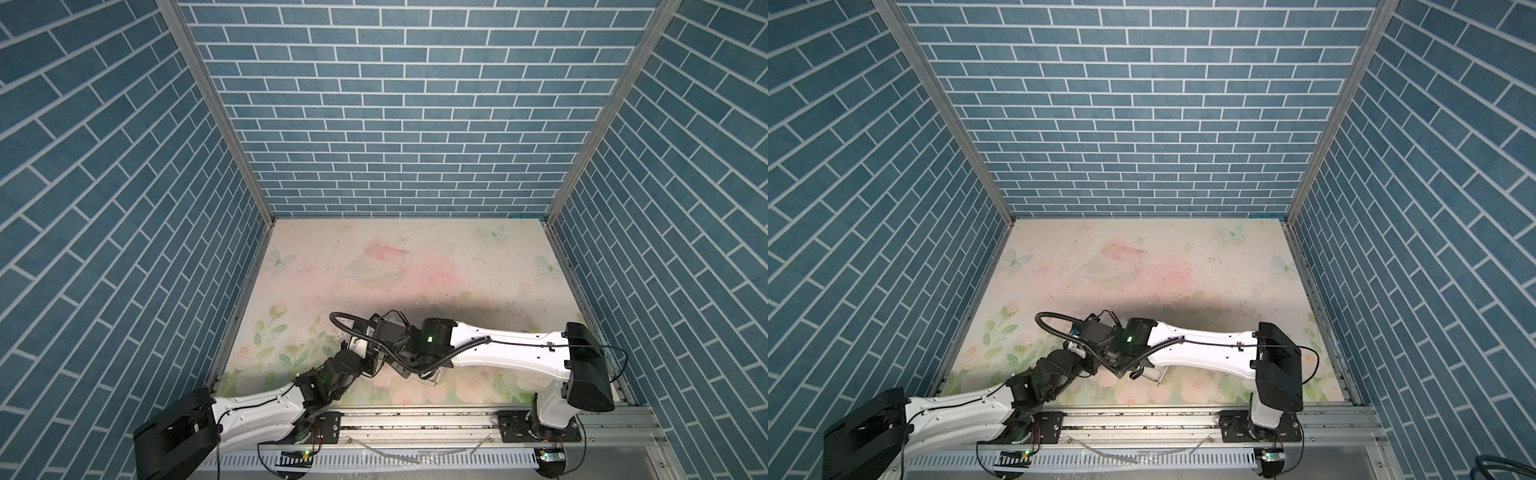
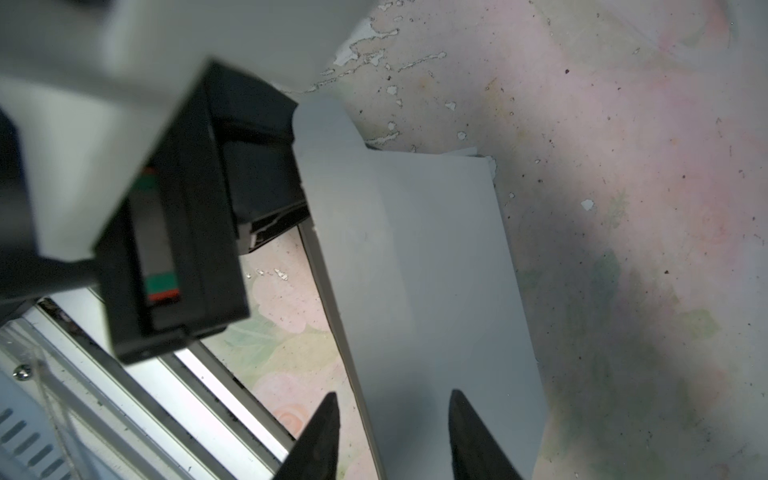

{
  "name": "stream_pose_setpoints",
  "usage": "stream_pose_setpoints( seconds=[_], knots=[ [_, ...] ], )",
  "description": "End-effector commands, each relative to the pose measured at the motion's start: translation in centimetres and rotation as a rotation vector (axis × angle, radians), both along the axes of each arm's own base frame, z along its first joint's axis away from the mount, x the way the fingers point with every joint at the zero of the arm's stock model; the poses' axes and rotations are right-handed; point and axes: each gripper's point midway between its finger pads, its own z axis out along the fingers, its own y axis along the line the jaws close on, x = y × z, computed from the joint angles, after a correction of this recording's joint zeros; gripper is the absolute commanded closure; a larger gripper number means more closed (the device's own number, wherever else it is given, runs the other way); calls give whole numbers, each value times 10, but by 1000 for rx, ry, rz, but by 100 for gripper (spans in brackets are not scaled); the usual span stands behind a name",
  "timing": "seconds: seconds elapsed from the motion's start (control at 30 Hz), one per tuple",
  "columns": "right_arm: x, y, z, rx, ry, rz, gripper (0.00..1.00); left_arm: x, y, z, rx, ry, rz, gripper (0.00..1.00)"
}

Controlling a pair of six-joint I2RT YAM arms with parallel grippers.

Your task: Fold the paper box

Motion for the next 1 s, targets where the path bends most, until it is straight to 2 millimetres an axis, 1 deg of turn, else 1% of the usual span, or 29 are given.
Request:
stream_pose_setpoints(
  seconds=[0.0,0.23,0.4,0.5,0.7,0.83,0.97],
  knots=[
    [3,-9,-13,-43,-25,-4,59,-13,11,-32,89,70,-22,100],
    [-1,-6,-27,-37,2,-1,74,-13,10,-33,92,72,-24,100],
    [-5,-3,-33,-21,26,-2,81,-14,11,-36,95,78,-23,99],
    [-7,-2,-38,-17,38,-3,84,-13,11,-35,93,78,-23,96],
    [-8,-6,-45,-21,46,-14,86,-13,13,-34,96,76,-15,87],
    [-8,-8,-47,-24,45,-21,88,-14,16,-32,92,74,-5,78],
    [-8,-10,-50,-32,43,-22,88,-14,20,-30,84,71,10,70]
  ],
)
